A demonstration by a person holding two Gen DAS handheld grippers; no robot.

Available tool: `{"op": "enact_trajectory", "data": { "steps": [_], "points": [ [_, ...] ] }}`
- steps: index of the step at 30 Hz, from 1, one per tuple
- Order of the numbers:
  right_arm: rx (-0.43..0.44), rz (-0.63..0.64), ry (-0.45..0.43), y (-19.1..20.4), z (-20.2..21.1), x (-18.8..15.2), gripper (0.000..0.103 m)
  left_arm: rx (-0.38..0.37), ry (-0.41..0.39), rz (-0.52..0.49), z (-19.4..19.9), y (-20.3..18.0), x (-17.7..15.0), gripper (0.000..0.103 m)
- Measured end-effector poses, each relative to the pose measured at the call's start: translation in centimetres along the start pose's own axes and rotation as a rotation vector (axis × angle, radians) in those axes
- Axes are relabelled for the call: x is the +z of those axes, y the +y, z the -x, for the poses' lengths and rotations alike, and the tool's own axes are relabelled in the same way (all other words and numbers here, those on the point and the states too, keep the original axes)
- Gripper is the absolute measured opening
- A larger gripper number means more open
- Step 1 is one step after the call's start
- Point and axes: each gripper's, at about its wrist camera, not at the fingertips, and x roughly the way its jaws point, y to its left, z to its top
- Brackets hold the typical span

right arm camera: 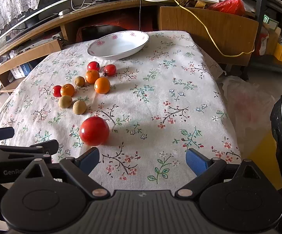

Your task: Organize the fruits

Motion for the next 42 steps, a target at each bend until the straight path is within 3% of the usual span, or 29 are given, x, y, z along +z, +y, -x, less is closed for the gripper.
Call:
{"op": "enact_trajectory", "data": {
  "steps": [42],
  "points": [
    [0.015, 0.051, 0.019, 1.5, -1.4, 1.4, 0.096, 0.014, 0.058, 0.080, -1.5, 1.3, 0.7, 0.096]
  ]
}}
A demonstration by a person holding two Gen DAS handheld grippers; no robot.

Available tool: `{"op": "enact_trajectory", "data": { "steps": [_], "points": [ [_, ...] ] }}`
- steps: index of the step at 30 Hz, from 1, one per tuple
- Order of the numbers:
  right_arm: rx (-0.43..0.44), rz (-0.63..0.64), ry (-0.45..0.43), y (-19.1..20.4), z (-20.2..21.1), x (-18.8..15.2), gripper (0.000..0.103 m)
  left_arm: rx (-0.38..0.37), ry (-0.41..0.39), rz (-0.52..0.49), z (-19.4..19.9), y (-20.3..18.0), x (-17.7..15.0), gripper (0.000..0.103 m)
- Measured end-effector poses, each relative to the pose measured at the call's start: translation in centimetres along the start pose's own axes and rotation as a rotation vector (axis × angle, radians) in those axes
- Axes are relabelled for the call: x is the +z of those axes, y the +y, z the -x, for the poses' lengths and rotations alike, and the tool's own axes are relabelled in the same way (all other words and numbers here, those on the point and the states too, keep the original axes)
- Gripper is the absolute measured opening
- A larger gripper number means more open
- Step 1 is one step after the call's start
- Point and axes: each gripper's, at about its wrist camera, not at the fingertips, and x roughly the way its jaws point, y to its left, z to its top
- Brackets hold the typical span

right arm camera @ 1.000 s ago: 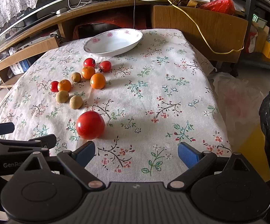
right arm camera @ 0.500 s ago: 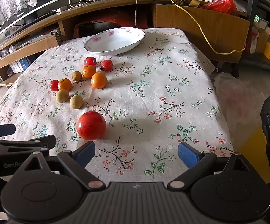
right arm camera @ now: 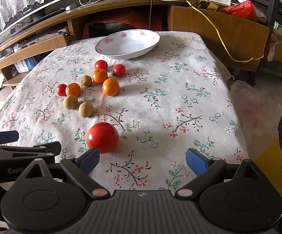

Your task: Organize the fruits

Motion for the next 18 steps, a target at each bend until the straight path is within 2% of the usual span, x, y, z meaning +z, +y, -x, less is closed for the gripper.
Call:
{"op": "enact_trajectory", "data": {
  "steps": [18],
  "points": [
    [0.047, 0.105, 0.015, 1.7, -2.1, 1.6, 0.096, 0.042, 0.022, 0.020, -1.2, 1.4, 0.6, 0.096]
  ]
}}
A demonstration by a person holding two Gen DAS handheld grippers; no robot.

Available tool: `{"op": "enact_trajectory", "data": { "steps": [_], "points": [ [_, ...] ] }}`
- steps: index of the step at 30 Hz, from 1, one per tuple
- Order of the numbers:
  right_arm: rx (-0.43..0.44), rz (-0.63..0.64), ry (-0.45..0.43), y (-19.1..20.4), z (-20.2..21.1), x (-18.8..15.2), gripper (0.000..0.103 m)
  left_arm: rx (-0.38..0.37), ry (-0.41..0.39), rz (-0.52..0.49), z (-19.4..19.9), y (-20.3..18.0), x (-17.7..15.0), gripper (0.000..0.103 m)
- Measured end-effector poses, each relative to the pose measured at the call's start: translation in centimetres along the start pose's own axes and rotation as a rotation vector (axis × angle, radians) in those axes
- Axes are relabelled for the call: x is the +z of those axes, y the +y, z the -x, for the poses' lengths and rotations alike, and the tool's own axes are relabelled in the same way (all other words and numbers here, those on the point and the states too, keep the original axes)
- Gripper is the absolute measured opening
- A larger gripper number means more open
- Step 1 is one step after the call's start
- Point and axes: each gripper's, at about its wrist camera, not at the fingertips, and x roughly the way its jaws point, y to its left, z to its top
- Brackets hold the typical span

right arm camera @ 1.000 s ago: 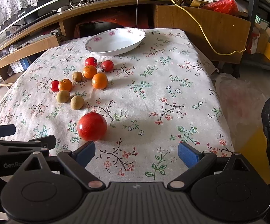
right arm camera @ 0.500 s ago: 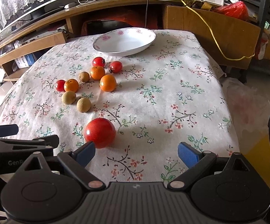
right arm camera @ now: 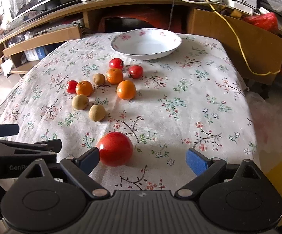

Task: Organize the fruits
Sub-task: 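Close the right tool around the large red tomato, then grasp a tan round fruit with the left tool while the right tool holds the tomato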

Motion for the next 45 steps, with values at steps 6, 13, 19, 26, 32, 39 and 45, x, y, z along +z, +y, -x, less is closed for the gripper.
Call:
{"op": "enact_trajectory", "data": {
  "steps": [6, 13, 19, 26, 32, 39, 45],
  "points": [
    [0.048, 0.045, 0.022, 0.5, -1.0, 0.4, 0.089, 0.011, 0.006, 0.005, -0.4, 0.6, 0.1, 0.095],
    [0.111, 0.101, 0.069, 1.2, -2.6, 0.9, 0.059, -0.013, 0.004, 0.018, -0.8, 0.9, 0.3, 0.094],
    [0.126, 0.152, 0.068, 1.2, -2.3, 1.1, 0.044, -0.023, -0.032, -0.006, -1.2, 0.8, 1.3, 0.088],
    [0.160, 0.154, 0.086, 0.2, -2.0, 1.7, 0.043, -0.143, -0.028, -0.055, -2.2, -0.9, 2.1, 0.071],
    [0.142, 0.112, 0.070, -2.0, -1.6, 2.8, 0.043, -0.200, -0.070, -0.141, -2.9, -3.1, 3.1, 0.068],
    [0.147, 0.013, 0.098, -4.6, -2.4, 3.2, 0.043, -0.264, -0.063, -0.170, -4.4, -4.4, 3.5, 0.066],
    [0.160, 0.003, 0.111, -4.9, -2.6, 2.9, 0.043, -0.276, -0.082, -0.169, -4.6, -4.9, 3.7, 0.061]
  ]
}}
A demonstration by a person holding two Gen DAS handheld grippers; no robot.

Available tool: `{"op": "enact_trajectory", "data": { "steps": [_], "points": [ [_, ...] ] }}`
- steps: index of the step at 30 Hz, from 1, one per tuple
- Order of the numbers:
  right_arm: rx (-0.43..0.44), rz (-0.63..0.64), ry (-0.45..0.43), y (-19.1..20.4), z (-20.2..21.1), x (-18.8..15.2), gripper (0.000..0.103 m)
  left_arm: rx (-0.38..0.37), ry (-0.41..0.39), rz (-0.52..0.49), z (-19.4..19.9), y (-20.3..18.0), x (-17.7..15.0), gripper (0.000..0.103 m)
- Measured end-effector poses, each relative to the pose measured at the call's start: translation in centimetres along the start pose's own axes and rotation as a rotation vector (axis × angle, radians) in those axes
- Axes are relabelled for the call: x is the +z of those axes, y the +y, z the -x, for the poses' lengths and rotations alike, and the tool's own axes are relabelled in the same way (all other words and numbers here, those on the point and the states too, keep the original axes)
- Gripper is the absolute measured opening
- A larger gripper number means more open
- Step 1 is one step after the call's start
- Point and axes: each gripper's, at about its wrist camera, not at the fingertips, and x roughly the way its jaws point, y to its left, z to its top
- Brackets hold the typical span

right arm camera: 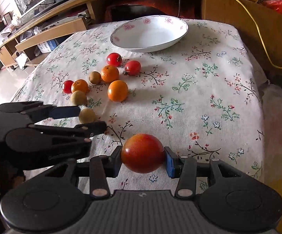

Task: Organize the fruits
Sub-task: 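Grasp a tan round fruit with the left tool while the right tool holds the tomato, then carry both fruits over the white bowl and open both tools to drop them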

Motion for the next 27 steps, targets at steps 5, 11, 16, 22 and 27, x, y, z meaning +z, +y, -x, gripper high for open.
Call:
{"op": "enact_trajectory", "data": {
  "steps": [5, 11, 16, 22, 27],
  "points": [
    [-0.006, -0.015, -0.004, -0.4, 0.1, 0.0, 0.043, 0.003, -0.006, -0.005, 0.4, -0.1, -0.3, 0.056],
    [-0.004, -0.014, -0.007, -0.4, 0.3, 0.0, 0.043, 0.001, -0.005, -0.024, 0.4, -0.7, 0.0, 0.045],
    [-0.004, -0.013, -0.014, -0.4, 0.5, -0.1, 0.043, 0.002, 0.006, -0.021, 0.8, -0.5, -0.3, 0.039],
    [0.001, 0.002, -0.029, -0.1, 0.9, 0.3, 0.043, 0.011, 0.023, -0.016, 0.4, -0.6, 0.4, 0.032],
    [-0.014, 0.013, -0.056, 0.3, 1.4, 1.2, 0.043, 0.020, 0.044, -0.018, 0.3, -0.8, 0.9, 0.032]
  ]
}}
